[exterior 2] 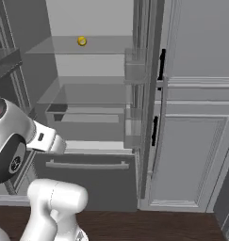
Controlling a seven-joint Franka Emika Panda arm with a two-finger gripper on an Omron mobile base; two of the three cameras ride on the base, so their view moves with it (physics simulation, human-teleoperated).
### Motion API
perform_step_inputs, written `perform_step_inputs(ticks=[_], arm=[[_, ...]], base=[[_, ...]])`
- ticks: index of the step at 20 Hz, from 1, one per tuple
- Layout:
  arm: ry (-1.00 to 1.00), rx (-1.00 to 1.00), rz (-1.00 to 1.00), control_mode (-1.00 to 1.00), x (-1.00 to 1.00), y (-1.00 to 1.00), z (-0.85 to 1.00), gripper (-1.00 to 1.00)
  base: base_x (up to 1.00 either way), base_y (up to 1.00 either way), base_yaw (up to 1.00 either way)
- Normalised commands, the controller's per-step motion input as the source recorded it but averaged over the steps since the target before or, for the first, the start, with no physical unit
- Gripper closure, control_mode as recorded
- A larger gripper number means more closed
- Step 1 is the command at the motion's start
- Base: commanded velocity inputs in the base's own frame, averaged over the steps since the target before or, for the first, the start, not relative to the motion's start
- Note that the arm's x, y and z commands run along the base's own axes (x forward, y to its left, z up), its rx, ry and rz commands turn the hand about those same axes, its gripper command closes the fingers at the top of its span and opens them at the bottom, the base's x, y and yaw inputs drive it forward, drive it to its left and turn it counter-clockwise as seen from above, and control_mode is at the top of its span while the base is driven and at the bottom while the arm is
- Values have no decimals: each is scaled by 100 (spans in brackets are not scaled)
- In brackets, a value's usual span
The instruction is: Place one lemon and one fish in each tupperware on the nearby counter, to pack two identical lunches.
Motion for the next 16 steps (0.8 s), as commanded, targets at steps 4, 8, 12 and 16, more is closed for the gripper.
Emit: perform_step_inputs(ticks=[4, 8, 12, 16], arm=[[0, 0, 0, 100, 0, 0, 0, -100], [0, 0, 0, 100, 0, 0, 0, -100], [0, 0, 0, 100, 0, 0, 0, -100], [0, 0, 3, -100, 10, 5, -2, -100]], base=[[80, 2, 1], [91, 12, 2], [97, 27, 7], [59, 21, 5]])
